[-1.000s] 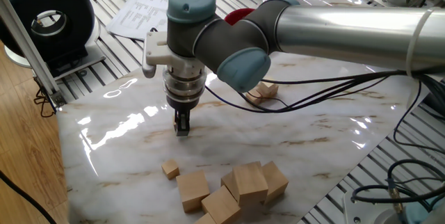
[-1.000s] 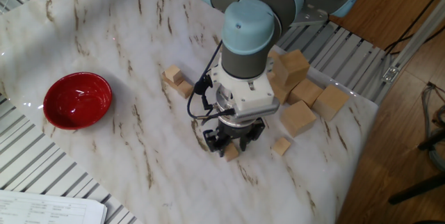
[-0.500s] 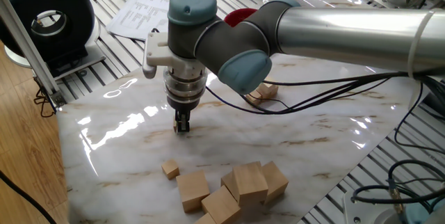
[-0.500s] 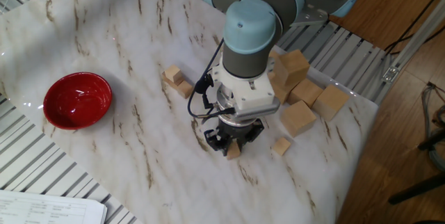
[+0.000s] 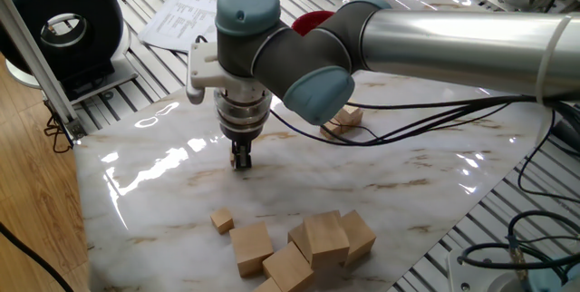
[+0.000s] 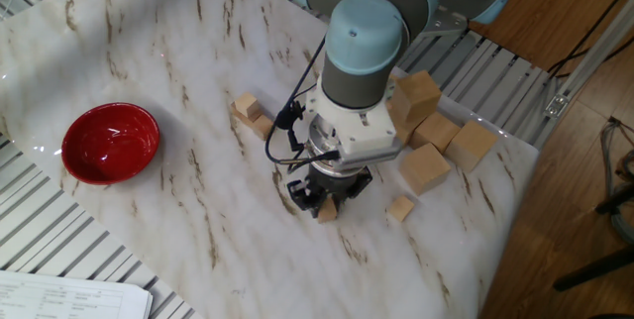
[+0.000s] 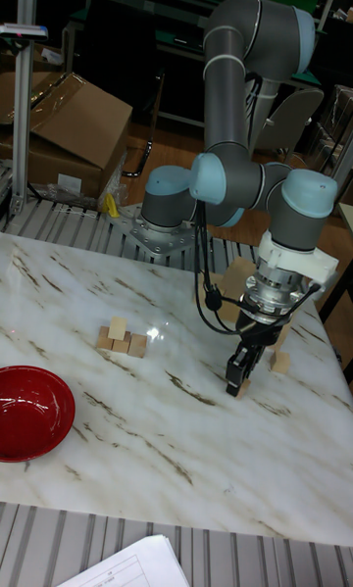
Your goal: Stack the blocks into a pyramid shape
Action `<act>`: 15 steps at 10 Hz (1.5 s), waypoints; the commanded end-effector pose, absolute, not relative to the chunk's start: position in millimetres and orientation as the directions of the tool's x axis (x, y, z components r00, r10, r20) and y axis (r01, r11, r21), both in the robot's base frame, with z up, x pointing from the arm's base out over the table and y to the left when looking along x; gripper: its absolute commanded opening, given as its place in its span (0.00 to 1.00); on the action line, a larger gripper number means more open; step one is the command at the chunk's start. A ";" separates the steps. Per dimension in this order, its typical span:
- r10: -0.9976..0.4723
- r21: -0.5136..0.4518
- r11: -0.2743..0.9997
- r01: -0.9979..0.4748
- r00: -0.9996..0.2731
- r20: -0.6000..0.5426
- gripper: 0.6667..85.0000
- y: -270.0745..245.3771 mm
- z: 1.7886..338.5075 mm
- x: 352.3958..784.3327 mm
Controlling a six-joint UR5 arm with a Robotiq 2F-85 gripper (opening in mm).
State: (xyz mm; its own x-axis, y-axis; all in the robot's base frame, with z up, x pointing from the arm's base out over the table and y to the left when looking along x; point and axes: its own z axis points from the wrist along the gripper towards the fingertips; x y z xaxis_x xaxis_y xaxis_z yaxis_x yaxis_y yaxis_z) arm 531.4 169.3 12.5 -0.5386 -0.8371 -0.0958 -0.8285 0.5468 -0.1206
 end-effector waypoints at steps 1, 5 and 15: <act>-0.870 -0.131 0.493 -0.860 -0.487 -0.073 0.00 160.8 24.2 532.5; -0.946 -0.205 0.323 -0.924 -0.320 -0.048 0.00 146.1 44.8 548.3; -0.910 -0.113 0.391 -0.913 -0.365 -0.196 0.00 89.5 59.8 514.8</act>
State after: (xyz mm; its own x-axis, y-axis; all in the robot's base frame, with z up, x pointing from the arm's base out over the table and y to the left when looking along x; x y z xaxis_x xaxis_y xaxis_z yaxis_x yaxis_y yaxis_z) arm 521.1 102.0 53.5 -0.3790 -0.9113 -0.1606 -0.9089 0.3992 -0.1206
